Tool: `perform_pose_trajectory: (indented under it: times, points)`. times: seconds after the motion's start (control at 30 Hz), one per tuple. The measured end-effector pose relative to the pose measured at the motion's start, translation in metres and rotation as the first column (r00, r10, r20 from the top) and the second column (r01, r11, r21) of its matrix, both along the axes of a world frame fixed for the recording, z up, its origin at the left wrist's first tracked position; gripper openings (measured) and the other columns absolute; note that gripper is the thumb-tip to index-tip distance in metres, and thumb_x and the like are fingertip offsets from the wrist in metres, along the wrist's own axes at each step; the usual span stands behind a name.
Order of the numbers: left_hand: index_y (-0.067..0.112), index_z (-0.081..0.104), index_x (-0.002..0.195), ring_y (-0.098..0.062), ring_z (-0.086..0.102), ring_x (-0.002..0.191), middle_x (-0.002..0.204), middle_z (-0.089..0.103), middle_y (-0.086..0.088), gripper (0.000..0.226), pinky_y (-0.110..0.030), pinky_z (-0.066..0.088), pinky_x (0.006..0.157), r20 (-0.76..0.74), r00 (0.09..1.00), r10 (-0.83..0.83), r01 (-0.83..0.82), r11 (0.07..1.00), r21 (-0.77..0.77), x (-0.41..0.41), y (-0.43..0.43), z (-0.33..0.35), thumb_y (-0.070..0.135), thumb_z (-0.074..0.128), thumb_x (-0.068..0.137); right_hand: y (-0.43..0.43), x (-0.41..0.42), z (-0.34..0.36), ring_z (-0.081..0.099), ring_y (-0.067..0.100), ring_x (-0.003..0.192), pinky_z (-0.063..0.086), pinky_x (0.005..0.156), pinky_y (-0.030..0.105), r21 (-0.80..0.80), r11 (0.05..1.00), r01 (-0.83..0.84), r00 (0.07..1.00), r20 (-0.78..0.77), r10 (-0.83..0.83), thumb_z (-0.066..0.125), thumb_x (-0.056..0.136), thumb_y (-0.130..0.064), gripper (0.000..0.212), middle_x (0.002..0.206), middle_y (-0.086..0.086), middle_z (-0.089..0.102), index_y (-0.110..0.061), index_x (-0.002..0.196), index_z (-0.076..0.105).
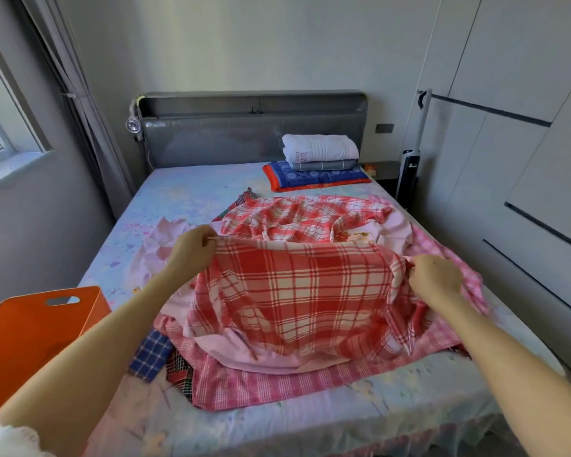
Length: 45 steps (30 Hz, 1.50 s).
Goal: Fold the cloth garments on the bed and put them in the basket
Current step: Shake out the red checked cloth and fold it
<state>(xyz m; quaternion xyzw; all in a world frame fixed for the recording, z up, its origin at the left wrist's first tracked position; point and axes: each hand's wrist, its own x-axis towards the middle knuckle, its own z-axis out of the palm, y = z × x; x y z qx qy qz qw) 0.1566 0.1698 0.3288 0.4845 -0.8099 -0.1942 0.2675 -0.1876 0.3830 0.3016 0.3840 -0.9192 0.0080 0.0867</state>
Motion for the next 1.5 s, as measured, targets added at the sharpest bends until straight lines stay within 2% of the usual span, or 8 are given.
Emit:
perform_pose_trajectory:
  times: [0.2, 0.3, 0.4, 0.5, 0.87, 1.13, 1.3, 1.5]
  points:
    - [0.012, 0.052, 0.095, -0.016, 0.048, 0.058, 0.068, 0.048, 0.004, 0.015, -0.018, 0.035, 0.046, 0.105, 0.938, -0.330, 0.320, 0.942, 0.104, -0.069, -0.051, 0.015, 0.007, 0.038, 0.098, -0.094, 0.031, -0.010, 0.054, 0.024, 0.117, 0.043, 0.100, 0.040, 0.140, 0.950, -0.278, 0.952, 0.172, 0.253, 0.063, 0.085, -0.042, 0.059, 0.130, 0.001, 0.055, -0.027, 0.138, 0.041]
    - [0.016, 0.056, 0.098, -0.006, 0.048, 0.060, 0.073, 0.051, 0.008, 0.013, -0.012, 0.038, 0.051, 0.176, 0.836, -0.519, 0.498, 0.854, 0.152, -0.106, -0.073, 0.021, 0.010, 0.045, 0.096, -0.156, 0.079, 0.001, 0.042, 0.013, 0.127, 0.037, 0.107, 0.040, -0.292, 0.853, -0.432, 0.585, 0.630, 0.512, 0.071, 0.078, -0.047, 0.083, 0.143, -0.013, 0.038, -0.029, 0.147, 0.028]
    - [0.019, 0.060, 0.101, -0.009, 0.051, 0.068, 0.081, 0.058, 0.003, 0.016, -0.022, 0.045, 0.062, 0.188, 0.770, -0.610, 0.588, 0.792, 0.162, -0.130, -0.110, 0.022, 0.010, 0.056, 0.088, -0.217, 0.092, -0.004, 0.057, 0.006, 0.089, 0.048, 0.081, 0.030, -0.424, 0.852, -0.306, 0.410, 0.750, 0.520, 0.071, 0.078, -0.038, 0.034, 0.103, -0.013, 0.061, -0.026, 0.109, 0.062]
    - [0.019, 0.059, 0.095, -0.012, 0.049, 0.066, 0.075, 0.056, 0.003, 0.026, -0.025, 0.041, 0.057, 0.261, 0.743, -0.617, 0.585, 0.787, 0.196, -0.134, -0.158, 0.003, -0.002, 0.055, 0.081, -0.253, 0.077, -0.012, 0.042, 0.010, 0.058, 0.031, 0.055, 0.022, -0.472, 0.836, -0.281, 0.477, 0.687, 0.548, 0.059, 0.090, -0.016, 0.026, 0.063, -0.005, 0.047, -0.019, 0.065, 0.051]
    - [0.009, 0.068, 0.076, -0.011, 0.045, 0.058, 0.059, 0.052, 0.002, 0.019, -0.019, 0.031, 0.050, 0.214, 0.961, -0.172, 0.115, 0.960, 0.256, -0.155, -0.323, -0.079, 0.026, 0.066, 0.085, -0.349, -0.076, -0.052, 0.062, 0.031, 0.089, 0.044, 0.066, 0.031, -0.135, 0.980, -0.149, 0.931, 0.315, 0.185, 0.049, 0.089, -0.009, 0.020, 0.095, 0.011, 0.067, -0.010, 0.104, 0.062]
    - [0.008, 0.072, 0.083, -0.011, 0.051, 0.060, 0.069, 0.063, 0.000, 0.024, -0.022, 0.037, 0.056, 0.220, 0.855, -0.470, 0.368, 0.848, 0.382, -0.261, -0.372, -0.094, 0.032, 0.070, 0.081, -0.483, -0.038, -0.092, 0.060, 0.018, 0.104, 0.048, 0.086, 0.033, -0.296, 0.838, -0.459, 0.458, 0.729, 0.509, 0.076, 0.072, -0.038, 0.065, 0.114, -0.002, 0.065, -0.024, 0.130, 0.049]
    - [0.009, 0.071, 0.079, -0.014, 0.055, 0.067, 0.072, 0.065, -0.010, 0.028, -0.031, 0.048, 0.069, -0.049, 0.991, -0.122, 0.128, 0.813, 0.568, -0.254, -0.462, -0.142, 0.037, 0.071, 0.081, -0.549, -0.070, -0.131, 0.053, 0.022, 0.065, 0.027, 0.049, 0.028, -0.367, 0.895, -0.255, 0.652, 0.618, 0.439, 0.061, 0.080, -0.022, 0.019, 0.063, 0.002, 0.051, -0.004, 0.078, 0.058]
    - [0.006, 0.053, 0.057, -0.028, 0.049, 0.063, 0.055, 0.050, -0.010, 0.027, -0.028, 0.037, 0.057, 0.258, 0.932, 0.253, -0.343, 0.846, 0.408, -0.227, -0.562, -0.258, 0.009, 0.051, 0.084, -0.607, -0.112, -0.190, 0.059, 0.020, 0.075, 0.043, 0.064, 0.028, -0.294, 0.919, -0.262, 0.639, 0.660, 0.394, 0.052, 0.090, -0.016, 0.032, 0.081, -0.002, 0.063, -0.027, 0.119, 0.059]
